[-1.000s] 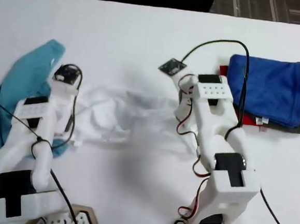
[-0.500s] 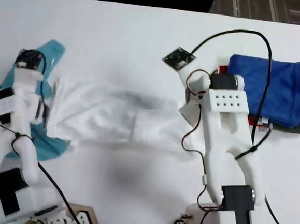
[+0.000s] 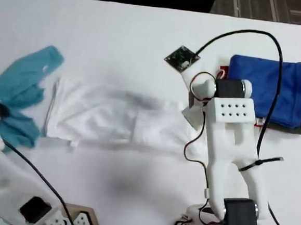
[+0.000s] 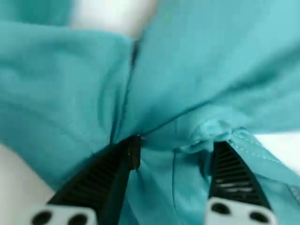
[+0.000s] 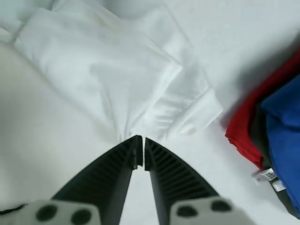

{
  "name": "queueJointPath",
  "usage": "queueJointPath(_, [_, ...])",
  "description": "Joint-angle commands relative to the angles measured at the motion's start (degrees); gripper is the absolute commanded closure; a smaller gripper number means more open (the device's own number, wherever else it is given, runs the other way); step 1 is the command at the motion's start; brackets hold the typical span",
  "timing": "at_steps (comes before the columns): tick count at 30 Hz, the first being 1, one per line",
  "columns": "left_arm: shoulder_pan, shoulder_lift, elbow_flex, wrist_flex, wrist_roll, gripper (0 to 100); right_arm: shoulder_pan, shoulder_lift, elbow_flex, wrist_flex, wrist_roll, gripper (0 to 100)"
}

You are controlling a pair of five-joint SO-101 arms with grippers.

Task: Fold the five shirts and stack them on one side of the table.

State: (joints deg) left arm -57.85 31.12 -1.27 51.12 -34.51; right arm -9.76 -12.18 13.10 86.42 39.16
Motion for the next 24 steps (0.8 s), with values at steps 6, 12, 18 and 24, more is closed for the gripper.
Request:
queueJointPath(6, [-5.4,10.1,-41.0,25.0,7.6,76,0.9,-3.2,4.4,-1.5,0.6,97.8])
queueJointPath(12, [2.5,11.3,-58.2,43.9,8.5,76,0.9,-3.2,5.5,-1.6,0.6,97.8])
queueJointPath(18, [12.9,10.8,-62.6,51.3,10.1,76,0.7,-3.1,5.5,-3.0,0.6,97.8])
queueJointPath(24, [21.5,11.4,-48.1,51.2,11.1,76,0.7,-2.7,5.5,-4.1,0.6,97.8])
